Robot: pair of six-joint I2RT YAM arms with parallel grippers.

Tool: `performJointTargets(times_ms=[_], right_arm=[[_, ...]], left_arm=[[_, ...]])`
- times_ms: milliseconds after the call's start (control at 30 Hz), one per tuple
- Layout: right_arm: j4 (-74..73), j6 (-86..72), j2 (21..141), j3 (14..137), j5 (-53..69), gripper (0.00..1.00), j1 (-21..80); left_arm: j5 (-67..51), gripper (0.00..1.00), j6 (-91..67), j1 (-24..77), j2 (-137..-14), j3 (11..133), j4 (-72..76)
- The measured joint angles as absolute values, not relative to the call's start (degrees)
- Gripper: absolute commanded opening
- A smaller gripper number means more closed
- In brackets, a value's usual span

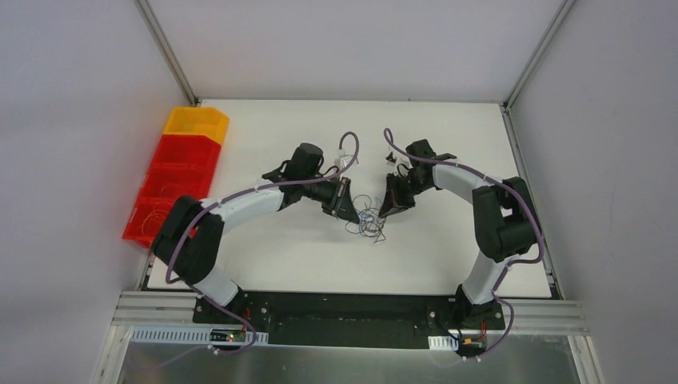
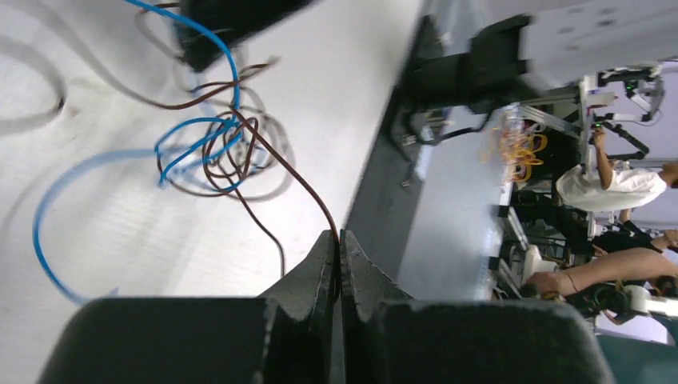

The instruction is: Untangle the cables

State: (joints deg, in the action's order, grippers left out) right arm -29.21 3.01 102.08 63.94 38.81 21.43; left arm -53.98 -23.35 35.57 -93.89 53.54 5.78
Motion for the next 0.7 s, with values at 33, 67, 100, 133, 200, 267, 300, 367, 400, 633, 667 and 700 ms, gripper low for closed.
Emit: performJointTargets(times_ms=[33,67,100,133,200,267,300,367,400,633,667,700], right_arm=[[-29.23,3.31,102.08,63.92,37.10,0.00,20.62],[-29.26,3.62,102.06,63.92,35.55,0.00,19.84],[-29.43,3.57,102.02,63.92,34.54,0.00,18.72],[-29.54,3.62,101.80,63.92,33.87,0.00,18.15],[-29.76,4.16,101.03,63.92,31.03,0.00,17.08],[-29.71,5.23,100.82,63.94,26.87,0.00,15.53],[-29.80,5.65,100.82,63.92,25.08,0.01,14.63],[-30.02,6.57,100.82,63.92,22.61,0.01,12.80],[-30.11,6.96,100.82,63.94,21.69,0.00,11.99],[-33.47,8.86,100.64,64.10,29.02,0.00,7.70],[-34.13,8.73,100.29,64.07,31.59,0.00,7.75],[-34.52,8.38,99.63,64.05,33.93,0.00,8.16]], left_arm=[[-54.48,0.00,-24.03,35.48,-91.68,54.72,3.70],[-55.20,0.00,-24.84,35.09,-89.17,56.31,2.00],[-55.27,0.00,-25.50,34.76,-86.72,58.06,0.78],[-55.57,0.00,-26.48,34.24,-84.51,59.94,-0.05],[-57.32,0.00,-28.47,31.97,-80.77,63.57,-1.21],[-59.99,0.00,-31.07,28.53,-78.04,67.92,-2.17],[-60.90,0.00,-31.97,27.14,-77.30,69.73,-2.15],[-62.63,0.00,-34.44,23.53,-76.23,73.95,-1.65],[-63.20,0.00,-35.94,21.82,-75.88,75.61,-0.93],[-62.78,0.61,-35.92,17.26,-74.24,77.97,-2.52],[-61.82,0.65,-35.18,17.32,-73.76,76.66,-3.49],[-61.19,0.68,-34.81,17.63,-73.52,75.29,-3.99]])
